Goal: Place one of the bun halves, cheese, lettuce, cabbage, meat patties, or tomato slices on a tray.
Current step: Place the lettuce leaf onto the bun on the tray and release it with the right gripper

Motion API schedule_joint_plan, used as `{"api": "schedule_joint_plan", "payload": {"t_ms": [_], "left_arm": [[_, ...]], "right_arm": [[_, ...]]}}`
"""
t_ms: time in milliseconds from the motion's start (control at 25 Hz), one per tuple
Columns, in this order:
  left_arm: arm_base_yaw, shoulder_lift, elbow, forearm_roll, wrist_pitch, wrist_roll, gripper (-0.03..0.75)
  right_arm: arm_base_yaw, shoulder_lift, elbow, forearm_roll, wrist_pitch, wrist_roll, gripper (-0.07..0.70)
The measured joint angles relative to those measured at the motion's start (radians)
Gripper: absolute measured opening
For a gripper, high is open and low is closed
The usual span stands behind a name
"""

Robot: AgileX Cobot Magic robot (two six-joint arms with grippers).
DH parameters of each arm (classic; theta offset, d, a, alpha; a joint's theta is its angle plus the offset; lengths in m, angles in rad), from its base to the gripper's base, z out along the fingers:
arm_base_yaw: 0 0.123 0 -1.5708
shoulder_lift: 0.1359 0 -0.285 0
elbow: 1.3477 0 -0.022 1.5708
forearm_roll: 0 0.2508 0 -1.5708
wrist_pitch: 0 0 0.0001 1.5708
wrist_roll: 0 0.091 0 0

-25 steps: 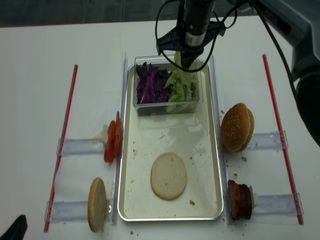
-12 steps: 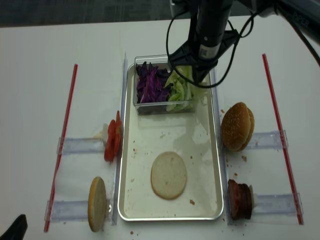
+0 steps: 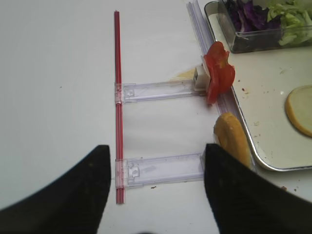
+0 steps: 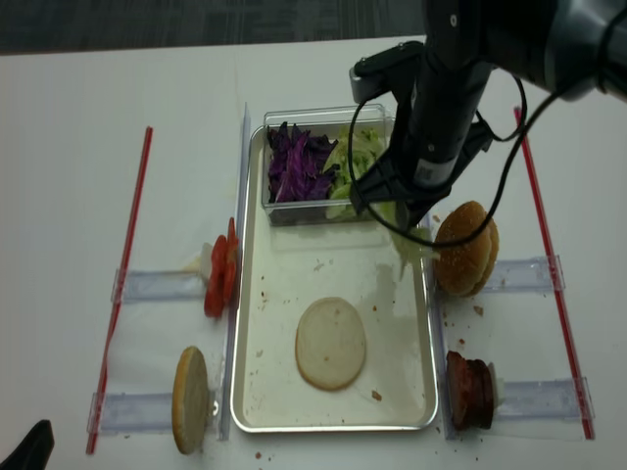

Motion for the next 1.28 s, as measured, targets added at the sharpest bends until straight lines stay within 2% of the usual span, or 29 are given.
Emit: {"api": "schedule_joint_plan", "payload": {"t_ms": [240,520,760,1120,1280], "left_arm": [[0.0,0.0,0.0,0.006,0.0,0.0,0.428],[0.0,0.0,0.0,0.008,0.0,-0.002,0.428],[0.0,0.0,0.0,0.008,0.0,-0.002,0.428],[0.0,0.0,0.0,0.008,0.0,-0.002,0.428],[0.0,0.0,0.0,0.008,0.0,-0.002,0.428]], "right_arm": [[0.084,-0.042,0.1,0.002,-0.052,-0.005,0.018],[0.15,-0.042,0.111,0.011,-0.086,-0.017,0.018],[0.211,-0.042,0.112,0.023,-0.098,-0.12,0.018],[0.215,-0.042,0.112,0.136,-0.097,-0.312,0.018],[0.231,-0.006,0.112,0.151,-0.092,-0.347,0.018]]}}
